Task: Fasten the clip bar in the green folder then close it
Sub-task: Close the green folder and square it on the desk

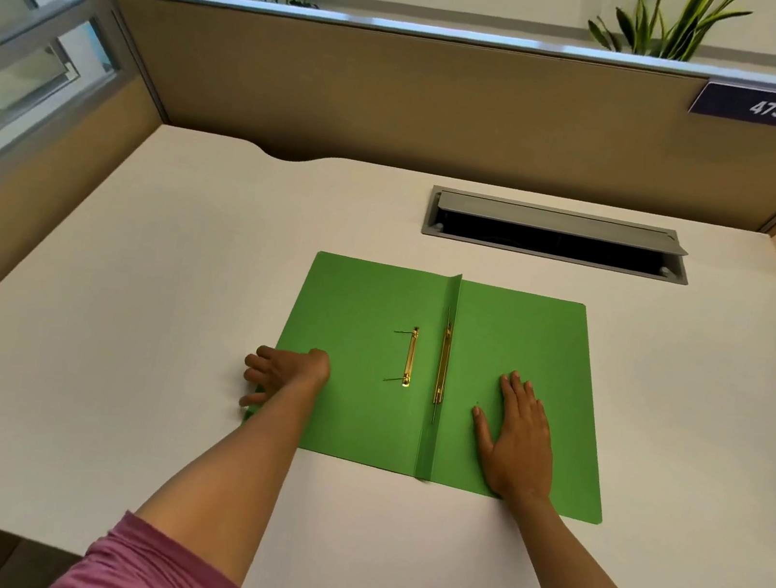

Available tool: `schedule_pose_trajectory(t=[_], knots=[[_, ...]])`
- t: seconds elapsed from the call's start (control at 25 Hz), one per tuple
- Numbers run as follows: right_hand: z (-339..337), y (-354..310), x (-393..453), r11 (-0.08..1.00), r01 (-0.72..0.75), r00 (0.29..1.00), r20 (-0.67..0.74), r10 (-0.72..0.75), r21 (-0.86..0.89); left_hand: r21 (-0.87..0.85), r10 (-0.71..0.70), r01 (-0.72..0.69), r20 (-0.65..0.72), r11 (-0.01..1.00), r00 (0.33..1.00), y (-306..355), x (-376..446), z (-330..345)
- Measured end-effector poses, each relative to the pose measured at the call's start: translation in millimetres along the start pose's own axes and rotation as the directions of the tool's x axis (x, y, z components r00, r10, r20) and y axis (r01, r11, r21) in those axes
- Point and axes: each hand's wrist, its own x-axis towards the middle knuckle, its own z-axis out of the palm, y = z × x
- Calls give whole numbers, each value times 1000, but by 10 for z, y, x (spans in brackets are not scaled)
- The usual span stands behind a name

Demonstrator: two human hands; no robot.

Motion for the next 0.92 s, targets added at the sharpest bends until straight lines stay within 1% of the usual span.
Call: schedule_pose_trajectory(t=[0.08, 0.24, 0.4, 0.52, 0.64, 0.76, 0.92], knots=[[4, -3, -11, 1000, 2, 1000, 3, -2, -1, -22, -23, 22, -25, 1000, 999, -34, 14, -11], [5, 3, -6, 1000, 2, 1000, 1, -2, -4, -91, 5, -10, -59, 996, 998, -64, 63, -49], [10, 12, 0, 1000, 6, 1000, -4, -6, 2, -165, -7, -3, -55, 986, 998, -33, 159, -159], [19, 15, -2, 1000, 8, 1000, -10, -8, 4, -257, -6, -1, -25, 966, 1000, -35, 208, -215], [25, 16, -1, 1000, 8, 1000, -9, -8, 4, -256, -1, -10, -45, 967, 999, -11, 202, -273], [25, 21, 1, 1000, 6, 1000, -4, -6, 1, -248, 44, -63, -83, 967, 996, 108, 188, -395], [28, 31, -2, 1000, 7, 1000, -1, -7, -3, -271, 178, -186, -55, 944, 983, 397, 163, -691]])
